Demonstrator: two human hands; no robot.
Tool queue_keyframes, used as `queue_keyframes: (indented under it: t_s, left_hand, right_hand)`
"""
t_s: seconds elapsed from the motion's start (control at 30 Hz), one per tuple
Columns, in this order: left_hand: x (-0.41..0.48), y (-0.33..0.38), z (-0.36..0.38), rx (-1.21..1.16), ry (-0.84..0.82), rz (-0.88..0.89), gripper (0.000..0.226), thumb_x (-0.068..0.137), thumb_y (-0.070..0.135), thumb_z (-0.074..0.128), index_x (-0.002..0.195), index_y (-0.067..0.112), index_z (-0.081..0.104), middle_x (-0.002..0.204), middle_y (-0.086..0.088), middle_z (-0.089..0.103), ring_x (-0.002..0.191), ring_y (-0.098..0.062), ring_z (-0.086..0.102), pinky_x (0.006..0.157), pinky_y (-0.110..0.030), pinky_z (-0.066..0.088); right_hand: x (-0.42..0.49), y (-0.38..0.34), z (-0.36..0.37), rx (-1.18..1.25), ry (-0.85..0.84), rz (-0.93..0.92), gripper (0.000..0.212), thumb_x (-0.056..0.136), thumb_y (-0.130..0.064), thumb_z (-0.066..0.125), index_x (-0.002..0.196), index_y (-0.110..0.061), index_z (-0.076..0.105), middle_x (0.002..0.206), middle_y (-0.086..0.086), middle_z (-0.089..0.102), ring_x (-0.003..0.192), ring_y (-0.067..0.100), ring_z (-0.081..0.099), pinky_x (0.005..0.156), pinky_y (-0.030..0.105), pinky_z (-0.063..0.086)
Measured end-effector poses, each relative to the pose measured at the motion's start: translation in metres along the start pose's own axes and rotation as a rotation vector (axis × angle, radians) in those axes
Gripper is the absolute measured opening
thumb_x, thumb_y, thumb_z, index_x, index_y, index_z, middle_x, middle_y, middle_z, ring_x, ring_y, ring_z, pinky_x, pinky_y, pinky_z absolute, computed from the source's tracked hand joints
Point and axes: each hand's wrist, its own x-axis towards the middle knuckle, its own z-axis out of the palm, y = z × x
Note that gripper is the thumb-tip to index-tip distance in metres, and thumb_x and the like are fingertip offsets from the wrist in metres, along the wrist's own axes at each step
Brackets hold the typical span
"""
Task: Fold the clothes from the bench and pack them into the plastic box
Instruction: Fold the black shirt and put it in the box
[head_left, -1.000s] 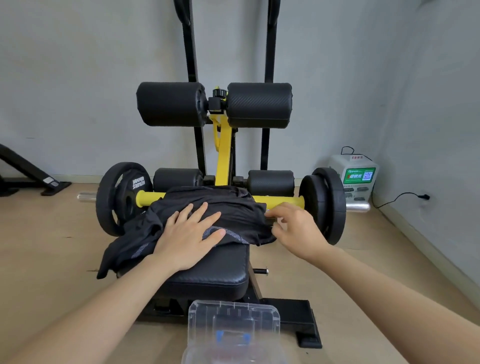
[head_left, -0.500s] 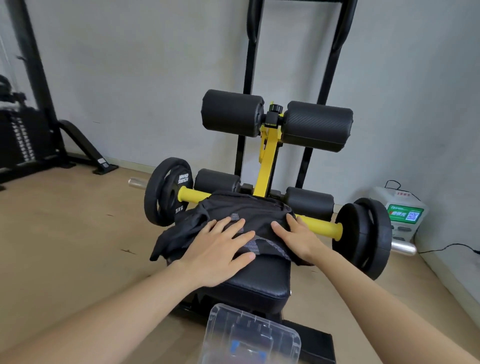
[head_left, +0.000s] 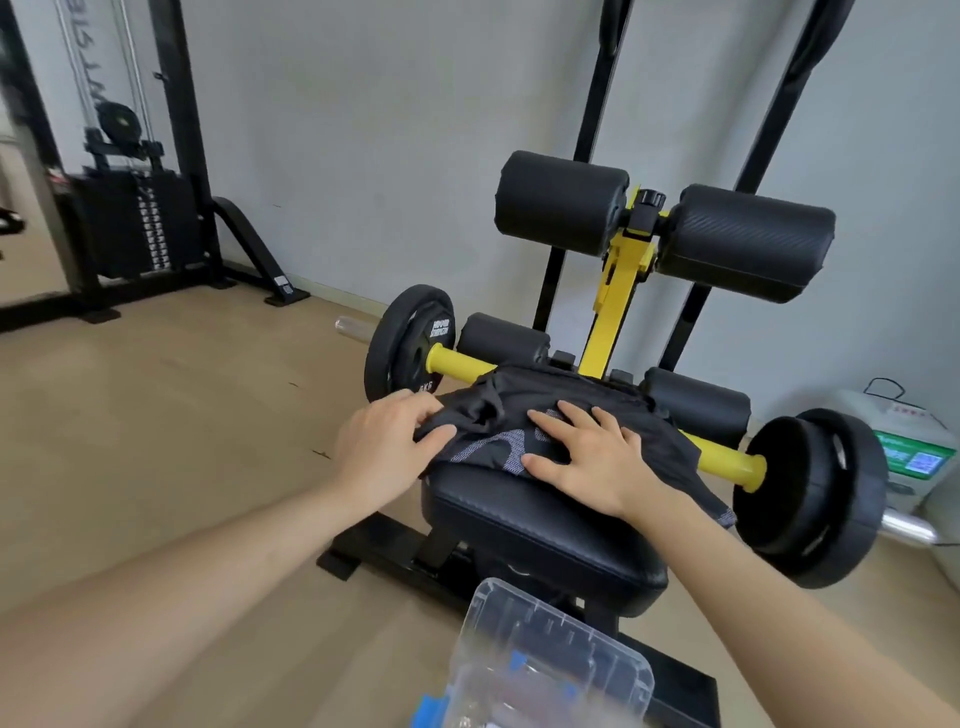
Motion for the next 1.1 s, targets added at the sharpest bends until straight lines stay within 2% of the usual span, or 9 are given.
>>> queue_keyframes:
  t_s: [0.03, 0.1, 0.23, 0.37, 0.5, 0.67, 0.8, 0.97, 1.1]
  left_hand:
    - [0.002, -0.001, -0.002, -0.009, -0.017, -0.024, 0.023, 0.094, 0.041, 0.063, 0.077, 0.026, 0.058, 0.068, 0.01, 0.054, 0.066, -0.015, 0.057, 0.05, -0.03, 0.039]
    - [0.012, -0.007, -0.004, -0.139, -0.037, -0.114, 0.031, 0.095, 0.038, 0.062, 0.07, 0.021, 0.057, 0.061, 0.003, 0.059, 0.062, -0.019, 0.059, 0.054, -0.038, 0.045]
    - [0.046, -0.035, -0.006, -0.429, 0.072, -0.45, 0.016, 0.093, 0.024, 0.067, 0.081, 0.013, 0.07, 0.085, -0.005, 0.074, 0.084, -0.025, 0.069, 0.075, -0.037, 0.053]
    - [0.041, -0.059, -0.003, -0.503, 0.022, -0.704, 0.018, 0.093, 0.013, 0.06, 0.083, 0.019, 0.074, 0.086, -0.002, 0.075, 0.094, -0.025, 0.071, 0.073, -0.028, 0.051]
    - [0.013, -0.06, -0.011, -0.527, -0.147, -0.519, 0.009, 0.095, 0.028, 0.064, 0.096, 0.023, 0.072, 0.096, 0.004, 0.073, 0.096, -0.014, 0.067, 0.086, -0.032, 0.051]
    - [-0.004, -0.055, -0.012, -0.307, -0.35, -0.198, 0.036, 0.083, 0.044, 0.075, 0.116, 0.037, 0.061, 0.101, 0.015, 0.066, 0.095, -0.006, 0.062, 0.085, -0.031, 0.051]
    - [-0.005, -0.045, -0.007, 0.003, -0.231, 0.075, 0.035, 0.084, 0.048, 0.073, 0.116, 0.036, 0.064, 0.1, 0.015, 0.065, 0.089, -0.009, 0.063, 0.071, -0.029, 0.05]
    - [0.002, -0.042, -0.006, 0.005, -0.188, 0.101, 0.016, 0.088, 0.032, 0.075, 0.1, 0.023, 0.077, 0.09, 0.005, 0.076, 0.082, -0.009, 0.069, 0.072, -0.027, 0.054]
    - [0.007, -0.054, -0.02, -0.001, -0.12, 0.102, 0.015, 0.084, 0.016, 0.079, 0.099, 0.014, 0.08, 0.088, -0.001, 0.078, 0.08, -0.015, 0.072, 0.078, -0.029, 0.055]
  right_hand:
    - [0.001, -0.002, 0.0, -0.001, -0.001, 0.008, 0.072, 0.083, -0.081, 0.032, 0.149, -0.054, 0.021, 0.164, -0.008, 0.014, 0.15, 0.033, 0.006, 0.118, 0.058, 0.01]
    - [0.001, -0.004, 0.003, 0.0, 0.005, 0.016, 0.079, 0.077, -0.086, 0.024, 0.149, -0.053, 0.022, 0.164, -0.008, 0.015, 0.15, 0.033, 0.007, 0.118, 0.059, 0.01]
    - [0.0, -0.005, 0.003, -0.001, 0.008, 0.021, 0.085, 0.072, -0.089, 0.021, 0.15, -0.053, 0.018, 0.165, -0.007, 0.013, 0.151, 0.033, 0.006, 0.118, 0.058, 0.01]
    - [-0.002, -0.006, 0.0, -0.011, -0.018, 0.018, 0.08, 0.078, -0.086, 0.028, 0.15, -0.053, 0.014, 0.165, -0.008, 0.009, 0.152, 0.032, 0.004, 0.119, 0.058, 0.009]
    - [-0.002, -0.005, 0.0, -0.023, -0.032, 0.015, 0.075, 0.083, -0.082, 0.03, 0.151, -0.054, 0.013, 0.166, -0.008, 0.006, 0.152, 0.032, 0.003, 0.119, 0.058, 0.008]
    - [-0.003, -0.005, 0.001, -0.017, -0.024, 0.011, 0.075, 0.083, -0.082, 0.029, 0.151, -0.052, 0.014, 0.166, -0.007, 0.007, 0.152, 0.032, 0.004, 0.119, 0.057, 0.009]
    - [-0.003, -0.005, 0.003, -0.013, -0.018, 0.011, 0.073, 0.085, -0.08, 0.03, 0.151, -0.052, 0.015, 0.166, -0.007, 0.007, 0.152, 0.032, 0.002, 0.119, 0.058, 0.007]
    - [-0.003, -0.004, 0.004, -0.012, -0.018, 0.006, 0.072, 0.085, -0.08, 0.03, 0.151, -0.052, 0.016, 0.166, -0.007, 0.007, 0.152, 0.031, 0.002, 0.119, 0.058, 0.005]
    - [-0.003, -0.003, 0.004, -0.002, -0.015, 0.004, 0.074, 0.084, -0.081, 0.028, 0.151, -0.052, 0.016, 0.166, -0.008, 0.007, 0.152, 0.031, 0.002, 0.119, 0.057, 0.005]
